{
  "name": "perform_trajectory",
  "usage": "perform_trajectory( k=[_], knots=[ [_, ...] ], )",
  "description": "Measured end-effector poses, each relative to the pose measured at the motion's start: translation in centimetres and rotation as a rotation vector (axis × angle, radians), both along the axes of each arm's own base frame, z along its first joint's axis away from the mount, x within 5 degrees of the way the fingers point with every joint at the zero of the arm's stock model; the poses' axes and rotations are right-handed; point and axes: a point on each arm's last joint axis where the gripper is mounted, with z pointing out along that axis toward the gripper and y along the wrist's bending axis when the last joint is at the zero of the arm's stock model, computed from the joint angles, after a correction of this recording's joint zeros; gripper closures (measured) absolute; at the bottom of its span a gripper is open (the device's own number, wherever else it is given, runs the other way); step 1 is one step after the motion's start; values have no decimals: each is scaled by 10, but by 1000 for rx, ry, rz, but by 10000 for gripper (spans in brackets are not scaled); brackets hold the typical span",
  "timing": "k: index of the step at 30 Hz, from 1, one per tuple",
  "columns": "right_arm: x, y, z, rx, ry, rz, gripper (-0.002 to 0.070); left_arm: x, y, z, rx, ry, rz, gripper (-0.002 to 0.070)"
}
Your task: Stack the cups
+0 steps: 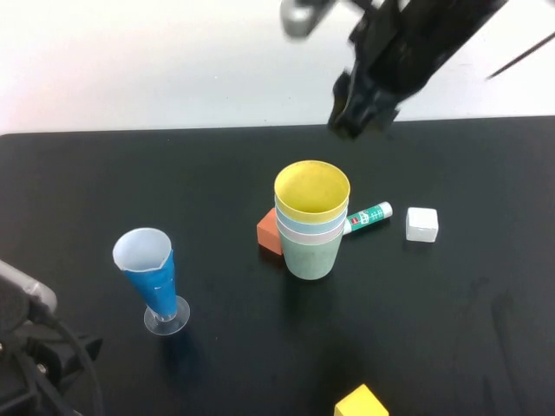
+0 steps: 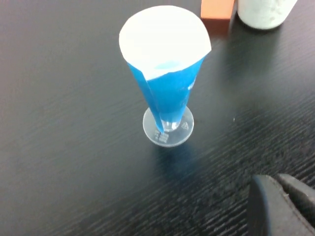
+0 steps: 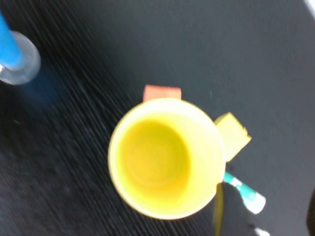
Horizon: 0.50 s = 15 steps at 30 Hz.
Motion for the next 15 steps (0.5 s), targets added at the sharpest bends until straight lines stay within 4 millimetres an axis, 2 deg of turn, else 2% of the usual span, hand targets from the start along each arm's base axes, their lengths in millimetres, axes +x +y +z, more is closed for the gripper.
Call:
perform_trajectory(
  k=[3, 6, 8, 11, 15],
  knots=[
    [-23, -9, 35, 82, -51, 34, 384, -7, 4, 6, -26, -44, 2, 676],
    [-52, -20, 70, 166, -115, 96, 424, -23, 13, 15, -87, -119, 12, 676],
    [-71, -27, 85, 210, -138, 148, 455, -34, 19, 15, -114, -169, 14, 676],
    [-101, -38, 92, 253, -143, 216, 520, -50, 29, 7, -142, -238, 14, 676],
    [-131, -55, 78, 314, -187, 218, 608, -64, 36, -10, -175, -281, 18, 676]
  ],
)
